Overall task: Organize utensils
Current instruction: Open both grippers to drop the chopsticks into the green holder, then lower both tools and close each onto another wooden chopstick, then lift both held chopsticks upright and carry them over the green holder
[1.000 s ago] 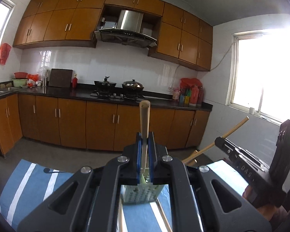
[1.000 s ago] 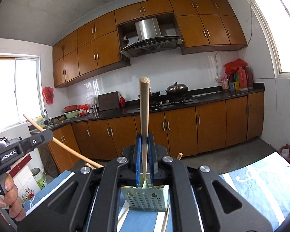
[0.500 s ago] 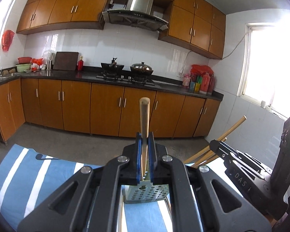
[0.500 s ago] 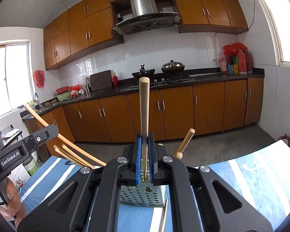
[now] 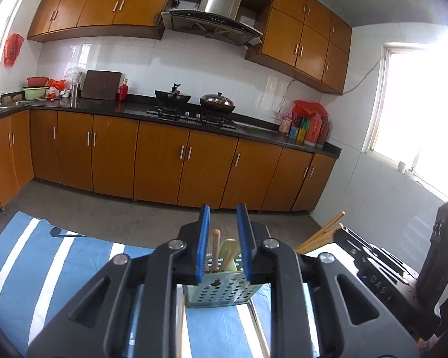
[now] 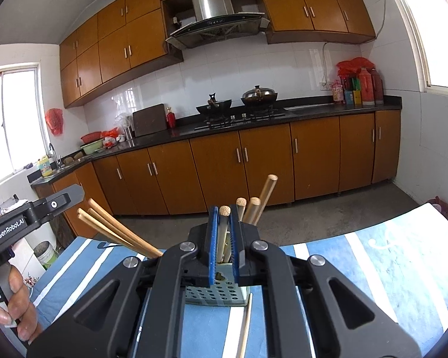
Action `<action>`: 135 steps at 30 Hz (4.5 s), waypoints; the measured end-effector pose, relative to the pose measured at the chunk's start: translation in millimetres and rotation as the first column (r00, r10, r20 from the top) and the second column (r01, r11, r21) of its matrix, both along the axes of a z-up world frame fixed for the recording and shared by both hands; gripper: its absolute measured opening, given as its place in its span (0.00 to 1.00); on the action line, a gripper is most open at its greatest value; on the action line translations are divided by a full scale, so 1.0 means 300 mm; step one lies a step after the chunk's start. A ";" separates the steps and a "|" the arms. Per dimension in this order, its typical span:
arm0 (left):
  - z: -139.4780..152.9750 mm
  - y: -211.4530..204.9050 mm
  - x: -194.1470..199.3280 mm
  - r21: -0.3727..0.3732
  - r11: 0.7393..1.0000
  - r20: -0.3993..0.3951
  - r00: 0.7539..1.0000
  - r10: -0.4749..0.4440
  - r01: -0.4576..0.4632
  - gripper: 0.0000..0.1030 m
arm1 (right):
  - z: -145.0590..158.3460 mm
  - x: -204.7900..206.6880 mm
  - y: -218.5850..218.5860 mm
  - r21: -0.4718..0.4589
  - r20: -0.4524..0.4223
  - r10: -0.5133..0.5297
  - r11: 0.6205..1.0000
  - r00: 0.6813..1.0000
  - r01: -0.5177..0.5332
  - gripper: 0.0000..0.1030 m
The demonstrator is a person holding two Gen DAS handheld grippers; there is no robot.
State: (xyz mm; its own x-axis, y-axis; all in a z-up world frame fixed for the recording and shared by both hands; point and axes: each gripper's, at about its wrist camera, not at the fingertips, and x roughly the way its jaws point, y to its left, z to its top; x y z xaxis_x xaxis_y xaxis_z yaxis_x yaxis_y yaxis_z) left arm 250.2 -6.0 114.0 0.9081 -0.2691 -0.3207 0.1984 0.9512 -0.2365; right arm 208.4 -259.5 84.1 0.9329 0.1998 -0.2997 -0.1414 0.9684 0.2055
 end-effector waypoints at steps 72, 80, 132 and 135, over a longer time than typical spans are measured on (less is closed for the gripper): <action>-0.733 0.162 -0.072 0.263 0.964 -0.482 0.861 0.161 -0.033 0.17 | -0.633 -0.056 -0.053 -0.127 -0.506 -0.091 0.991 0.858 0.030 0.08; -0.733 0.160 -0.074 0.268 0.963 -0.481 0.861 0.164 -0.033 0.17 | -0.633 -0.069 -0.052 -0.134 -0.506 -0.089 0.991 0.858 0.024 0.08; -0.312 0.209 -0.214 0.234 0.972 -0.260 0.961 0.096 -0.033 0.07 | -0.240 -0.200 -0.188 0.009 -0.145 -0.105 0.994 0.984 0.107 0.07; -0.265 0.200 -0.220 0.225 0.974 -0.223 0.971 0.090 -0.038 0.07 | -0.213 -0.201 -0.178 0.006 -0.122 -0.096 0.995 0.988 0.098 0.07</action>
